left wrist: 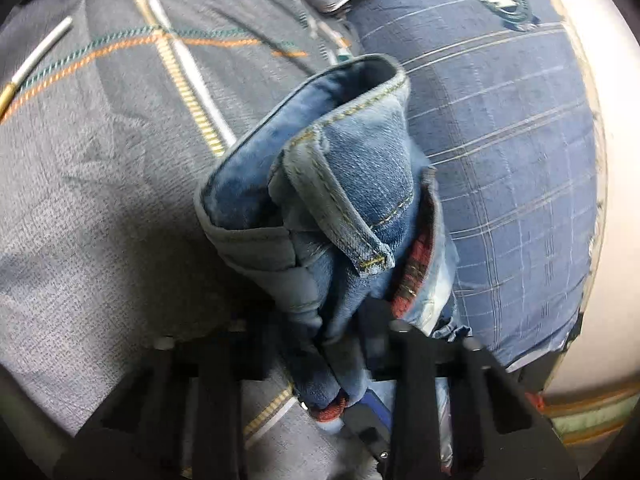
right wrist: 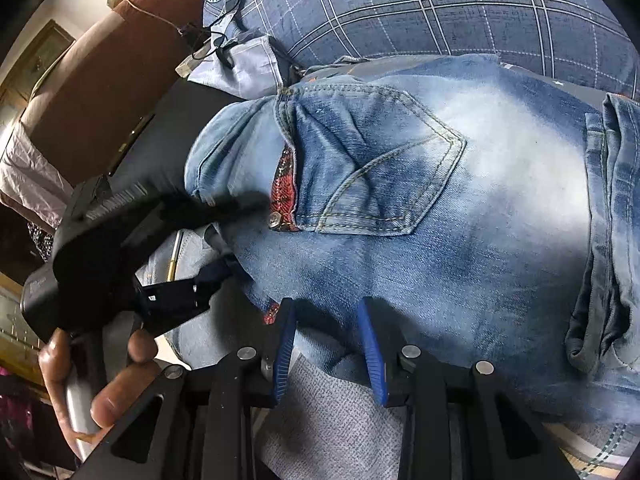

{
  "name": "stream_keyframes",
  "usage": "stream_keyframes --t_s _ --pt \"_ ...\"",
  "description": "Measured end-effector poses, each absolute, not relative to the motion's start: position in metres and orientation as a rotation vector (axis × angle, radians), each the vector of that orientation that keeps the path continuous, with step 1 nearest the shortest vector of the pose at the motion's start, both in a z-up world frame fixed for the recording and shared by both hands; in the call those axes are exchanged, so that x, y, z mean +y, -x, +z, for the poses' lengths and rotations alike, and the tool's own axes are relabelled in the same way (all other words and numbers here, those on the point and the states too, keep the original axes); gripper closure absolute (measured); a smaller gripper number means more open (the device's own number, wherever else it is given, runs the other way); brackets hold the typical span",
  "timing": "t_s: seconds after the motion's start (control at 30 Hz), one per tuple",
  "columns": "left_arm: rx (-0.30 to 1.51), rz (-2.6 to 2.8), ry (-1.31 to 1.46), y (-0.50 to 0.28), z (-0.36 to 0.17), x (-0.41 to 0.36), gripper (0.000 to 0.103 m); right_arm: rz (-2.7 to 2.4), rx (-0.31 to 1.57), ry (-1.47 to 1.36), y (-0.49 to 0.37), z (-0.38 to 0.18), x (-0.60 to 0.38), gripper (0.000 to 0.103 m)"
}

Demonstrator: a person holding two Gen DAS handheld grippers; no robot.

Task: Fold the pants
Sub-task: 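Grasp the folded jeans edge with the left tool and lift it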

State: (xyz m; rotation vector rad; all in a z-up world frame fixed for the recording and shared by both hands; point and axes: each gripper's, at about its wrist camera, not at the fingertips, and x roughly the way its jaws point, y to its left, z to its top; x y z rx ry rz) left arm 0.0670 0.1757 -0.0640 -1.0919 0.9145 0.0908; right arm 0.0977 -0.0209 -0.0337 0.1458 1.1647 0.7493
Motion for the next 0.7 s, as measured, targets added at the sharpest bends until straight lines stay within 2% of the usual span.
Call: stream_keyframes --t_s 0.2,0.27,0.4,0.57,0.7 --pt "0.889 0.090 1.009 -0.056 -0.052 0.171 0.083 0.792 1.061 -0.302 -0.100 -0.012 -0.046 0.071" --pt "0.886 0.093 0.990 -0.056 -0.051 0.169 0.083 0.729 1.026 -0.281 -0.102 -0.007 -0.053 0.077" --pt "0.877 0.087 0.961 -0.061 -0.044 0.164 0.085 0.617 1.148 -0.173 -0.107 -0.033 -0.044 0.090" --pt "0.806 0.054 0.784 -0.055 -0.018 0.139 0.086 0.570 1.172 -0.085 -0.103 -0.045 -0.031 0.090" --pt "0.752 0.027 0.659 -0.050 0.003 0.120 0.087 0.595 1.192 -0.175 -0.106 -0.044 -0.043 0.090"
